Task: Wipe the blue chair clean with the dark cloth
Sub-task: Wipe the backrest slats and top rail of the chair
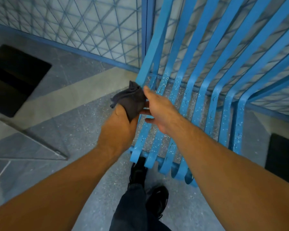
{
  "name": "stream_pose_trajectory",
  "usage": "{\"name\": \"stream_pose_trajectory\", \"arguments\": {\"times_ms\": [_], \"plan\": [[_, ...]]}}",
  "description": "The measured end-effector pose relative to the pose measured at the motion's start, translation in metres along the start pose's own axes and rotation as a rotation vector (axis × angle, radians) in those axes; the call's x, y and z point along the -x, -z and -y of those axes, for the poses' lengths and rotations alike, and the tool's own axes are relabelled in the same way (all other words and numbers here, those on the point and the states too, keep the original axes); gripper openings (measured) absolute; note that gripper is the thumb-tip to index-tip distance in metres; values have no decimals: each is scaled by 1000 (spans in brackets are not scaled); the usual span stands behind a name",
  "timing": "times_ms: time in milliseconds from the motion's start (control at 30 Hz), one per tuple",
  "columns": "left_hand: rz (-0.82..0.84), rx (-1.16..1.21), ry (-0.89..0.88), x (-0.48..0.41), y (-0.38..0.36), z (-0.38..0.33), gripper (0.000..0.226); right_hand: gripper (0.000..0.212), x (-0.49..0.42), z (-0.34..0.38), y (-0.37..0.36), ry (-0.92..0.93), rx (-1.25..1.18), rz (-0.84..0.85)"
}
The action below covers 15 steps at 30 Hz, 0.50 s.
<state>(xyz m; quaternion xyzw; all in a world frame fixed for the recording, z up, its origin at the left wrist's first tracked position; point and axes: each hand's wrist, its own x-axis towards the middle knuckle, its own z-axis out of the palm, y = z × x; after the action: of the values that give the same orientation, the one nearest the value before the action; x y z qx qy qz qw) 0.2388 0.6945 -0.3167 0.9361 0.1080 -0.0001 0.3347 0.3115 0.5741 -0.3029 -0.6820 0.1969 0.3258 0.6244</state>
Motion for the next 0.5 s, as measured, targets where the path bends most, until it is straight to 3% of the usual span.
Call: {"name": "stream_pose_trajectory", "arguments": {"times_ms": [67,200,367,500], "plan": [[56,14,143,2,4,2,39,42,1,-3,-2,6,22,13],[165,337,453,-16,12,4,47,41,1,-7,-3,-3,-14,17],[-45,131,141,22,-4,3,36,44,4,-11,-10,-3,-80,3],[23,43,21,32,-5,19,46,50,6,-12,-16,-1,-90,-73]]}}
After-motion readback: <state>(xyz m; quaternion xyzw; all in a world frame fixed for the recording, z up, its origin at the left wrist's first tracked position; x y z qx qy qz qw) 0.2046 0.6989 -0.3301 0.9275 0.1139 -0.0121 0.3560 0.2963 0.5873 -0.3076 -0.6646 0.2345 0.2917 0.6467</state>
